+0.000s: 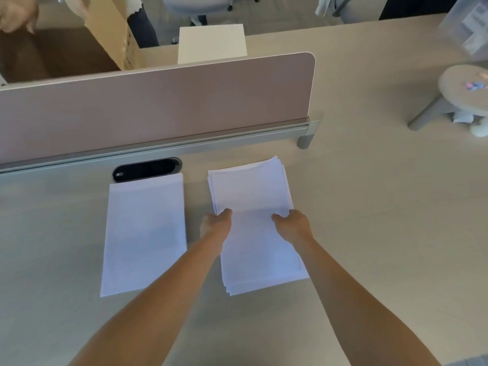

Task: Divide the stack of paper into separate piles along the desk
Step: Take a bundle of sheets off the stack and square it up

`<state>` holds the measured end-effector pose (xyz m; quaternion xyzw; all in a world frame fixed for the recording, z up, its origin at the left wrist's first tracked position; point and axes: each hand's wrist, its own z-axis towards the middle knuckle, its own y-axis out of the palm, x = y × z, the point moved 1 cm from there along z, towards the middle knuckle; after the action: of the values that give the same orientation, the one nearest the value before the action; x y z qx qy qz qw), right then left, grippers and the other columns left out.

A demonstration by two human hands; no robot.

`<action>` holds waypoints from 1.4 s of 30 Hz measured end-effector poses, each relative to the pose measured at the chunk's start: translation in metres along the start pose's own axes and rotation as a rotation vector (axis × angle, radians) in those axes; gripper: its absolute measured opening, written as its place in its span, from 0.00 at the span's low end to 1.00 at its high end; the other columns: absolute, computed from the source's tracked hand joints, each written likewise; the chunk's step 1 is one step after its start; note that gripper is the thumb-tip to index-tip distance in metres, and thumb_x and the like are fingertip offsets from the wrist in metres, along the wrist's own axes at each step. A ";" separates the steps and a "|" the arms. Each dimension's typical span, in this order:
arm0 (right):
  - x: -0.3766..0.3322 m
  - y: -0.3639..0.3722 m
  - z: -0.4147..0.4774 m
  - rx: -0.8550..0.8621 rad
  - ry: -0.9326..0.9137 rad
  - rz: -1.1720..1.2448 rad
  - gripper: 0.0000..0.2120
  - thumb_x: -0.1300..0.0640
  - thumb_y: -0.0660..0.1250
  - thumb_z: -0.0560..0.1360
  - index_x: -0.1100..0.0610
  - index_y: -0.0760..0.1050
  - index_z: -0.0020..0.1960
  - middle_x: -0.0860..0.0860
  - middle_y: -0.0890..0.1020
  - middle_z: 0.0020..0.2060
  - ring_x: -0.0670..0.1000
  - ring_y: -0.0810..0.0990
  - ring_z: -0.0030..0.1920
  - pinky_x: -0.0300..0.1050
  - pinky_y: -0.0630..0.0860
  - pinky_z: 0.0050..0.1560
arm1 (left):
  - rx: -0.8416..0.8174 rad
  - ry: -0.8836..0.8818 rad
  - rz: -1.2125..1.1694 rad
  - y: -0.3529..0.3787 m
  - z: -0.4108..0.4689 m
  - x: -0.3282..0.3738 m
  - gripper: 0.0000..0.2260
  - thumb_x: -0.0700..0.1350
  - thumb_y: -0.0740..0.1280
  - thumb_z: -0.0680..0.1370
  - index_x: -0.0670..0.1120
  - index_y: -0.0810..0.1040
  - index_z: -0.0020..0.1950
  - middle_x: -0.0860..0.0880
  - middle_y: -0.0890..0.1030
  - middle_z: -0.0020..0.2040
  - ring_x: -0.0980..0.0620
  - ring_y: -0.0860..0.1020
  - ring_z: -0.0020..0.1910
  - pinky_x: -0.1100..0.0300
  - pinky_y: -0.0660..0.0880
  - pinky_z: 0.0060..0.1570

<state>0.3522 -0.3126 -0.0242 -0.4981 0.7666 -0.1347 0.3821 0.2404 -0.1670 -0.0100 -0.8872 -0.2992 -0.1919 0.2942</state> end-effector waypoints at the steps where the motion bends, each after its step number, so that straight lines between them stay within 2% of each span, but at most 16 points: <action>1: -0.001 0.001 0.000 -0.002 0.015 0.012 0.32 0.44 0.63 0.75 0.61 0.64 0.73 0.59 0.72 0.67 0.61 0.74 0.63 0.54 0.76 0.61 | 0.008 -0.001 0.002 0.000 0.000 0.000 0.14 0.53 0.63 0.77 0.42 0.72 0.50 0.49 0.66 0.35 0.52 0.66 0.33 0.58 0.65 0.37; 4: -0.002 0.006 0.000 0.011 0.046 -0.034 0.30 0.48 0.63 0.77 0.61 0.61 0.74 0.61 0.66 0.68 0.62 0.67 0.67 0.49 0.72 0.57 | 0.012 -0.010 0.003 0.000 0.003 -0.002 0.14 0.53 0.62 0.77 0.41 0.73 0.51 0.49 0.67 0.36 0.52 0.67 0.34 0.56 0.67 0.42; 8: -0.007 0.013 -0.004 0.068 0.088 -0.103 0.23 0.50 0.62 0.76 0.60 0.66 0.67 0.59 0.66 0.64 0.61 0.63 0.66 0.53 0.70 0.64 | 0.003 -0.014 -0.011 -0.001 -0.001 -0.002 0.13 0.52 0.62 0.77 0.42 0.71 0.46 0.49 0.66 0.36 0.52 0.66 0.34 0.57 0.66 0.41; 16: -0.011 0.020 -0.003 0.083 0.132 -0.113 0.25 0.50 0.62 0.75 0.59 0.65 0.69 0.58 0.63 0.63 0.61 0.65 0.65 0.52 0.68 0.65 | -0.040 -0.037 -0.019 0.001 -0.002 -0.001 0.13 0.51 0.61 0.80 0.44 0.66 0.42 0.49 0.61 0.36 0.52 0.62 0.34 0.60 0.61 0.34; 19: -0.012 0.014 -0.003 0.109 0.136 -0.165 0.23 0.48 0.62 0.75 0.57 0.67 0.67 0.57 0.65 0.63 0.60 0.63 0.65 0.51 0.64 0.63 | -0.035 -0.047 -0.023 0.001 -0.002 0.000 0.12 0.51 0.60 0.80 0.44 0.66 0.43 0.49 0.63 0.37 0.51 0.63 0.36 0.60 0.61 0.34; 23: -0.009 0.006 -0.001 0.185 0.072 -0.159 0.23 0.49 0.62 0.75 0.58 0.64 0.65 0.57 0.70 0.62 0.60 0.68 0.64 0.54 0.66 0.62 | -0.023 -0.045 -0.004 0.002 0.000 0.000 0.12 0.51 0.60 0.80 0.46 0.65 0.40 0.48 0.64 0.40 0.51 0.64 0.37 0.59 0.61 0.36; 24: -0.009 0.005 -0.001 0.198 0.026 -0.102 0.21 0.50 0.63 0.75 0.59 0.63 0.63 0.57 0.73 0.59 0.61 0.71 0.61 0.54 0.70 0.60 | -0.007 -0.033 0.018 0.002 0.000 -0.001 0.11 0.51 0.61 0.79 0.46 0.65 0.42 0.48 0.64 0.41 0.50 0.64 0.39 0.59 0.62 0.37; 26: -0.010 0.002 0.000 0.166 -0.036 0.095 0.17 0.53 0.63 0.74 0.59 0.63 0.58 0.56 0.76 0.52 0.60 0.78 0.50 0.51 0.77 0.47 | 0.003 -0.029 0.033 0.003 0.000 -0.002 0.11 0.52 0.61 0.78 0.45 0.66 0.44 0.48 0.64 0.42 0.50 0.64 0.41 0.58 0.62 0.39; 28: -0.010 -0.001 0.003 0.107 -0.041 0.188 0.11 0.55 0.63 0.74 0.60 0.69 0.52 0.56 0.78 0.48 0.55 0.78 0.39 0.44 0.74 0.35 | -0.002 -0.028 0.033 0.003 -0.001 -0.002 0.12 0.52 0.61 0.78 0.45 0.66 0.44 0.48 0.63 0.40 0.50 0.64 0.40 0.59 0.61 0.37; 30: -0.009 -0.003 0.004 0.068 -0.044 0.153 0.07 0.55 0.61 0.73 0.58 0.72 0.46 0.56 0.79 0.49 0.54 0.77 0.38 0.42 0.73 0.34 | -0.026 -0.042 -0.002 0.004 0.000 -0.002 0.13 0.52 0.61 0.79 0.47 0.63 0.40 0.49 0.62 0.38 0.51 0.63 0.39 0.59 0.61 0.36; 32: -0.010 -0.004 0.003 0.063 -0.081 0.034 0.11 0.54 0.59 0.73 0.56 0.74 0.52 0.58 0.76 0.56 0.59 0.78 0.49 0.48 0.78 0.44 | -0.046 -0.052 -0.061 0.004 -0.003 0.001 0.14 0.50 0.61 0.80 0.47 0.61 0.38 0.49 0.62 0.37 0.52 0.62 0.36 0.60 0.61 0.35; 34: -0.008 -0.001 0.002 0.092 -0.161 -0.152 0.20 0.56 0.58 0.77 0.56 0.66 0.69 0.57 0.72 0.61 0.60 0.75 0.60 0.52 0.76 0.55 | -0.062 -0.036 -0.097 0.005 0.001 0.000 0.13 0.49 0.63 0.78 0.47 0.64 0.37 0.47 0.67 0.38 0.52 0.66 0.36 0.59 0.66 0.37; 35: -0.007 0.001 0.000 0.116 -0.197 -0.219 0.23 0.56 0.57 0.79 0.56 0.62 0.73 0.57 0.71 0.62 0.60 0.74 0.62 0.53 0.75 0.57 | -0.065 -0.037 -0.094 0.005 0.000 0.001 0.13 0.49 0.63 0.78 0.46 0.64 0.37 0.48 0.67 0.37 0.52 0.66 0.36 0.59 0.66 0.37; 38: -0.005 0.008 -0.004 0.160 -0.226 -0.290 0.29 0.56 0.58 0.79 0.54 0.52 0.78 0.57 0.68 0.66 0.60 0.71 0.64 0.54 0.74 0.60 | -0.039 -0.071 -0.037 0.005 -0.005 0.001 0.13 0.51 0.60 0.79 0.46 0.60 0.41 0.50 0.58 0.36 0.52 0.58 0.34 0.60 0.59 0.35; 40: -0.005 0.013 -0.007 0.165 -0.237 -0.313 0.34 0.56 0.58 0.79 0.53 0.45 0.79 0.56 0.64 0.70 0.60 0.69 0.66 0.54 0.73 0.62 | -0.053 -0.065 -0.013 0.007 -0.005 0.000 0.13 0.51 0.60 0.79 0.46 0.60 0.41 0.50 0.58 0.36 0.53 0.58 0.34 0.60 0.58 0.34; 42: -0.006 0.018 -0.010 0.166 -0.261 -0.285 0.35 0.57 0.59 0.78 0.53 0.44 0.79 0.56 0.60 0.73 0.60 0.68 0.67 0.54 0.72 0.63 | -0.036 -0.036 0.019 0.008 -0.004 -0.001 0.12 0.51 0.61 0.79 0.45 0.65 0.41 0.49 0.63 0.36 0.52 0.62 0.34 0.60 0.62 0.36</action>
<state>0.3343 -0.3005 -0.0256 -0.5818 0.6185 -0.1842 0.4950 0.2441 -0.1754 -0.0104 -0.8983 -0.2927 -0.1784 0.2747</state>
